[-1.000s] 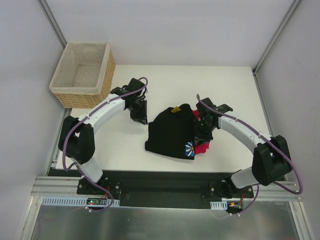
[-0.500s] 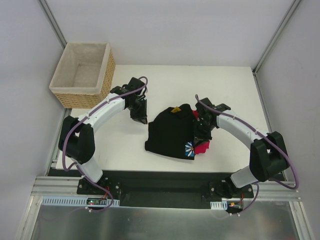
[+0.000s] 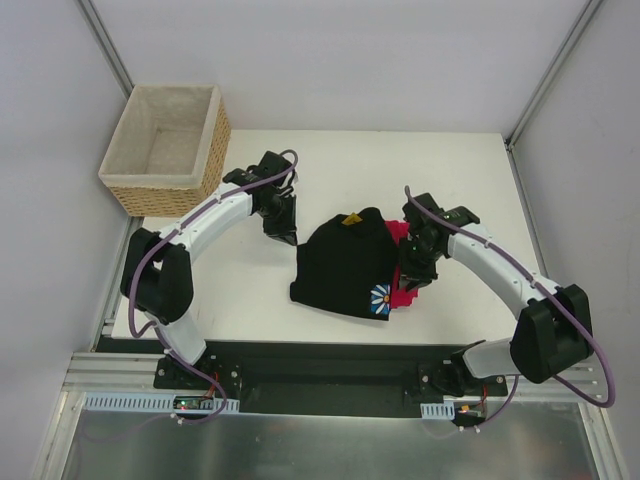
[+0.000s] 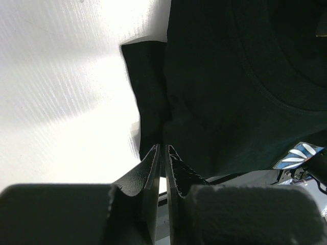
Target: Fold and stack the t-shirts
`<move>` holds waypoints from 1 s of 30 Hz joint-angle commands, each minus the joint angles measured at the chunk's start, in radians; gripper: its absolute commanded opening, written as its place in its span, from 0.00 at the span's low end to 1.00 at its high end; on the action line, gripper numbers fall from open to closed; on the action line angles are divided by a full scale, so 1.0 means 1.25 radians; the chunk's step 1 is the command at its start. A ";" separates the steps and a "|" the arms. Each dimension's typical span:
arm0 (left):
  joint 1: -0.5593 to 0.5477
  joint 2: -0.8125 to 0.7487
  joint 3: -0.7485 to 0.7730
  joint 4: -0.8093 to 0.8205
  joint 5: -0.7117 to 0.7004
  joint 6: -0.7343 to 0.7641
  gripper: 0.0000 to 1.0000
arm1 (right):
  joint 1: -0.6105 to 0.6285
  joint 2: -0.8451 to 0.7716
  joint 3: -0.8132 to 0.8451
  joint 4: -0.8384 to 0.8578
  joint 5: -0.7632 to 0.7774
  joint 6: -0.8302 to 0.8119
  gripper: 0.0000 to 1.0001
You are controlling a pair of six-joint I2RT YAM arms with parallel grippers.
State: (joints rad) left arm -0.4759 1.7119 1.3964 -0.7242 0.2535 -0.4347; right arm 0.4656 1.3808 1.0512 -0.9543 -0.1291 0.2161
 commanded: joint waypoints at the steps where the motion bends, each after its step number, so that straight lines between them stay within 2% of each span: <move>1: 0.008 0.009 0.032 -0.023 0.010 -0.002 0.07 | -0.007 -0.021 0.065 -0.038 0.008 -0.016 0.29; 7: 0.008 0.020 0.046 -0.029 0.014 -0.002 0.07 | -0.020 -0.019 0.092 -0.034 -0.019 -0.024 0.29; 30: 0.008 0.031 0.066 -0.053 0.010 -0.002 0.06 | -0.033 0.073 0.019 0.076 -0.054 -0.033 0.29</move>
State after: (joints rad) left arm -0.4759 1.7485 1.4452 -0.7620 0.2607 -0.4347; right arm 0.4347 1.4506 1.0916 -0.8906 -0.1749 0.1917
